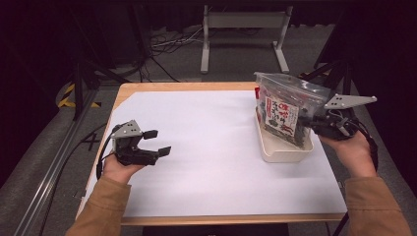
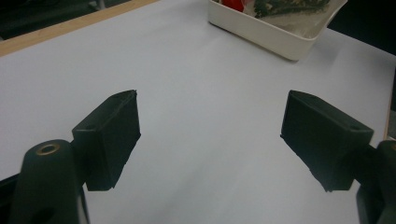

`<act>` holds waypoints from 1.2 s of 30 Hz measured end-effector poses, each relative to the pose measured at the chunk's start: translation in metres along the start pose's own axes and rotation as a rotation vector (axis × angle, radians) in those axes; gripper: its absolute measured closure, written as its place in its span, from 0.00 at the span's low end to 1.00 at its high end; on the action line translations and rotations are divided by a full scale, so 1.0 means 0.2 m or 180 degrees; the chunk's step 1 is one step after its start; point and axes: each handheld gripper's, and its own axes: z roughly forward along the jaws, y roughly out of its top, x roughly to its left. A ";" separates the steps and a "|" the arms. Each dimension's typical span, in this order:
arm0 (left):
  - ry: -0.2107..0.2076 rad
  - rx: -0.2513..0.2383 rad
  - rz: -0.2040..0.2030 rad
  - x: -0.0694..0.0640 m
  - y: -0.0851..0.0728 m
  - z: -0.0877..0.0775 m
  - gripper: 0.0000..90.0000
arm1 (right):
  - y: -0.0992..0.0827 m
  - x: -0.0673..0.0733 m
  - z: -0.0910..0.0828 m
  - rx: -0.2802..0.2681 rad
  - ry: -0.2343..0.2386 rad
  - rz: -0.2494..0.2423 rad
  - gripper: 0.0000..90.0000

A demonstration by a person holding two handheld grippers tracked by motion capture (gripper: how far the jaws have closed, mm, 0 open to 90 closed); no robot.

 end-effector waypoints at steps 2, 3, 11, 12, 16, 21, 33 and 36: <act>0.0003 -0.0001 0.0001 0.00 0.00 0.00 0.22 | -0.01 0.00 0.02 0.0042 -0.0001 -0.0008 0.87; 0.0003 -0.0001 0.0003 0.00 0.00 0.00 0.22 | -0.01 0.01 0.03 0.0054 0.0007 -0.0013 0.87; 0.0000 0.0006 0.0025 0.00 0.00 0.00 0.22 | -0.07 -0.01 0.09 0.0118 0.0007 0.0138 0.87; 0.0001 0.0002 0.0016 0.00 0.00 0.00 0.22 | -0.08 -0.01 0.09 0.0116 0.0013 0.0175 0.87; -0.0005 0.0010 0.0027 0.00 0.00 0.00 0.22 | -0.11 -0.02 0.11 0.0086 0.0028 0.0211 0.87; 0.0008 0.0014 0.0021 0.00 0.00 0.01 0.22 | -0.13 -0.02 0.11 0.0067 0.0042 0.0206 0.87; -0.0004 0.0010 0.0025 0.00 0.00 0.00 0.22 | -0.14 -0.05 0.10 -0.0031 -0.0012 0.0365 0.75; -0.0003 -0.0002 -0.0004 0.00 0.00 0.00 0.22 | -0.15 -0.06 0.09 -0.0106 -0.0007 0.0421 0.60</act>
